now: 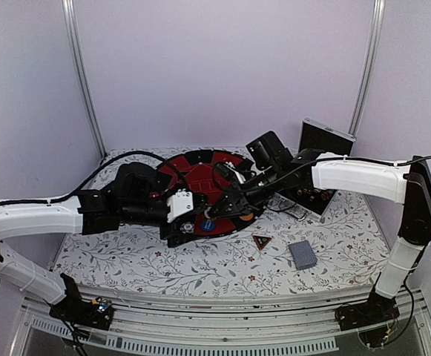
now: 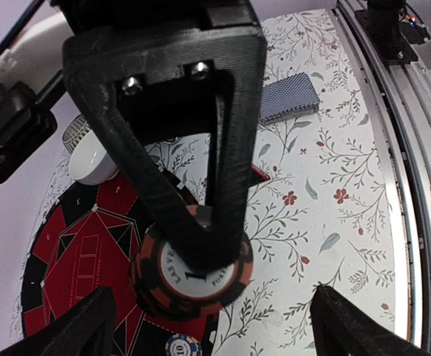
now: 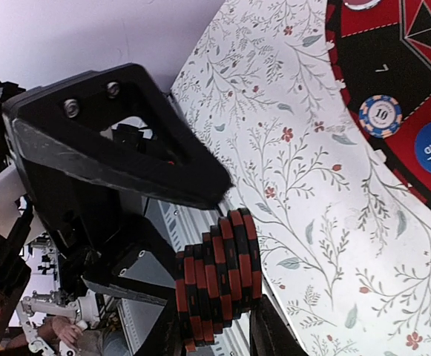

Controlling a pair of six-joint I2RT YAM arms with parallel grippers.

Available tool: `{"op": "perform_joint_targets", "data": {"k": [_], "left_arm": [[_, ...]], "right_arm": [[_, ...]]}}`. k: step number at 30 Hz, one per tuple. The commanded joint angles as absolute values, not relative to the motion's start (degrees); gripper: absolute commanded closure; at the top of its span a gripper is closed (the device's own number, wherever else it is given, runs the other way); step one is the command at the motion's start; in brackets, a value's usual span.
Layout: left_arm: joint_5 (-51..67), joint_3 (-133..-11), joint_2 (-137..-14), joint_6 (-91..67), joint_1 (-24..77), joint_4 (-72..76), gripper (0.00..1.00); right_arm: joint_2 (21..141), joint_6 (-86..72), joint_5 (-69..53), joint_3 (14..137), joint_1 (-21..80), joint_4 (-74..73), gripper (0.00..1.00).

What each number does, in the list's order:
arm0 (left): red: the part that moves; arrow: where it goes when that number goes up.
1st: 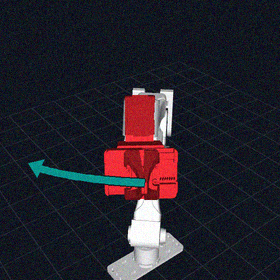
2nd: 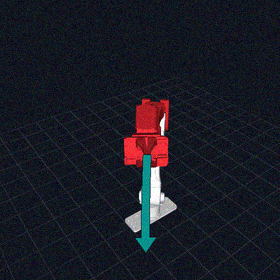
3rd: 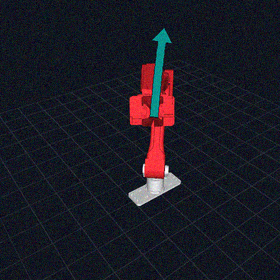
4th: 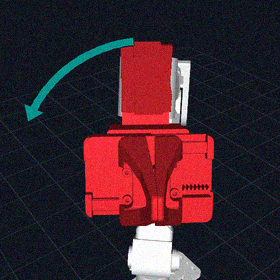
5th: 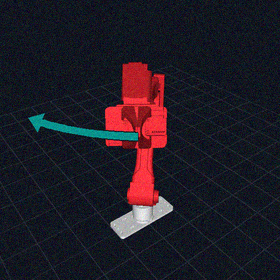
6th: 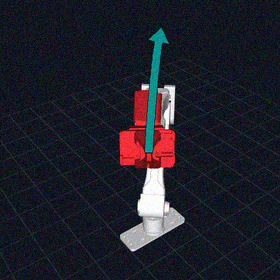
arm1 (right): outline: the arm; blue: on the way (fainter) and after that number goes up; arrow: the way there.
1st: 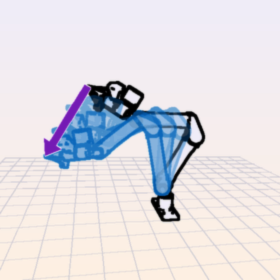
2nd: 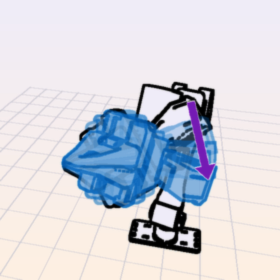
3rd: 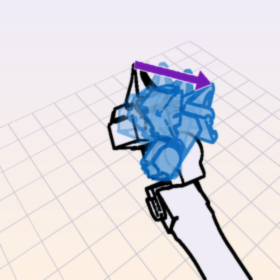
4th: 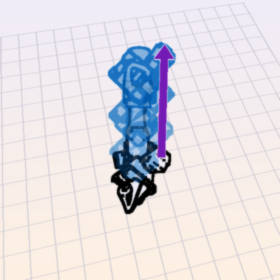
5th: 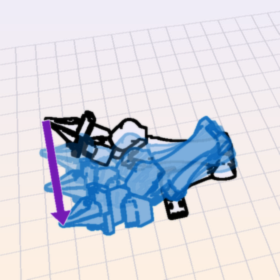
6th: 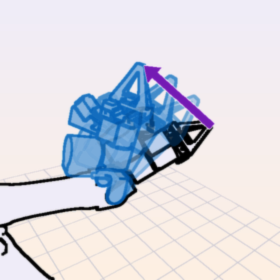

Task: Distribute texas hold em gaming equipment
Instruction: Pass from the right arm to the left

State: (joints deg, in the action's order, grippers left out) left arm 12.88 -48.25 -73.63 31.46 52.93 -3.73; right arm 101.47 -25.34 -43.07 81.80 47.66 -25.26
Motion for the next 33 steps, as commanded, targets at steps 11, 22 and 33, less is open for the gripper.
{"op": "perform_joint_targets", "data": {"k": [11,22,33], "left_arm": [[11.4,-54.6,-79.2,27.8,53.6,-6.4,0.29],[10.1,-53.9,-79.7,29.0,53.5,-6.5,0.52],[10.9,-53.9,-79.0,28.9,53.5,-6.0,0.85]], "right_arm": [[103.4,-29.0,-47.8,81.4,48.9,-17.8,0.98],[104.3,-28.7,-48.5,82.5,48.9,-17.7,0.98],[105.0,-28.7,-48.0,83.0,48.9,-17.5,0.98]]}}
